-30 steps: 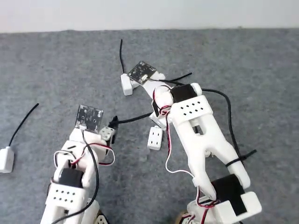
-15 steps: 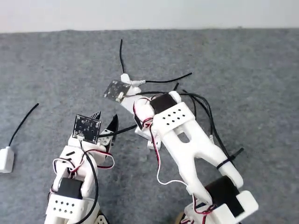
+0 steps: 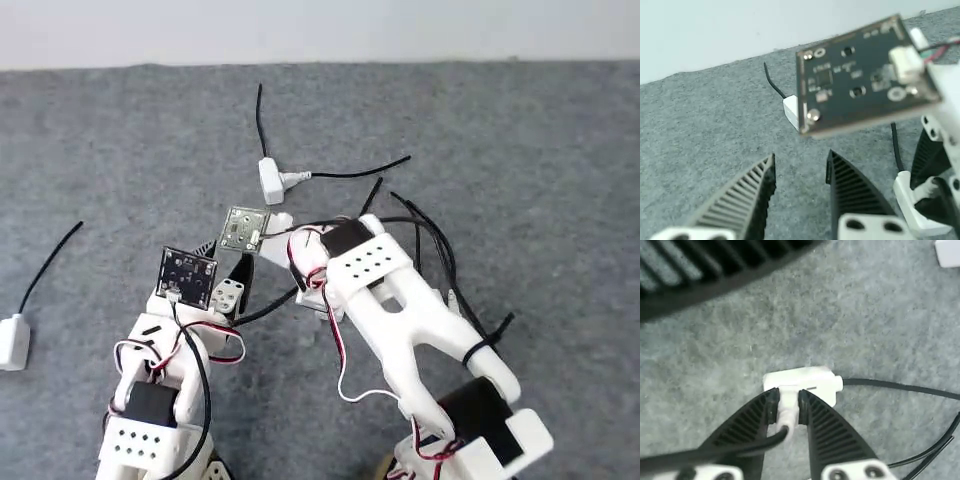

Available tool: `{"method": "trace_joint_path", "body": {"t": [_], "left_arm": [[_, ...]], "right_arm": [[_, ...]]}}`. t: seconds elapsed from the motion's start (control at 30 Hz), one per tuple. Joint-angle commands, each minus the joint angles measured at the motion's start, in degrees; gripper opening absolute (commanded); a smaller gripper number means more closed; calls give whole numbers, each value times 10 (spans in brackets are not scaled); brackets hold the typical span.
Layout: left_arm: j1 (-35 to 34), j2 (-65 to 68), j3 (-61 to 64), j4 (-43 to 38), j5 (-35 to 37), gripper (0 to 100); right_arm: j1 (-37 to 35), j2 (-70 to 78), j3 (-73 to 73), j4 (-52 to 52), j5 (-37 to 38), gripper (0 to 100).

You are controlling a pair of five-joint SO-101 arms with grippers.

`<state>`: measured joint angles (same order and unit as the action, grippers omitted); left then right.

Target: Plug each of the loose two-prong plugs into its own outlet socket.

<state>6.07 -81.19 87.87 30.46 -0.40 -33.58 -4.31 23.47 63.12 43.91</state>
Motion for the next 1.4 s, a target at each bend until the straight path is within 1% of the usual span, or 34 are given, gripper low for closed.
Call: {"method": "trace_joint_path", "body": {"t": [0.0, 0.23, 0.5, 0.57, 0.83, 1.0, 1.13, 1.27, 1.37], "left_arm": [[-2, -8, -7, -20, -4, 162], [-1, -8, -7, -20, -4, 162], [-1, -8, -7, -20, -4, 162], [-1, -8, -7, -21, -4, 162], [4, -7, -6, -29, -4, 162], [28, -7, -6, -29, -5, 162], [39, -7, -6, -33, -7, 162], [39, -8, -9, -33, -6, 162], [39, -8, -9, -49, -6, 162]], "right_arm": [[-5, -12, 4, -44, -32, 9], [-6, -15, 17, -48, -39, 9], [-5, -99, 50, -54, -42, 9], [-7, -125, 42, -54, -44, 9], [-6, -197, 3, -54, -91, 9], [-7, -264, -52, -48, -91, 8], [-33, -302, -100, -30, -91, 8], [-79, -313, -152, 8, -91, 8], [-119, -312, -165, 14, -120, 8]]}}
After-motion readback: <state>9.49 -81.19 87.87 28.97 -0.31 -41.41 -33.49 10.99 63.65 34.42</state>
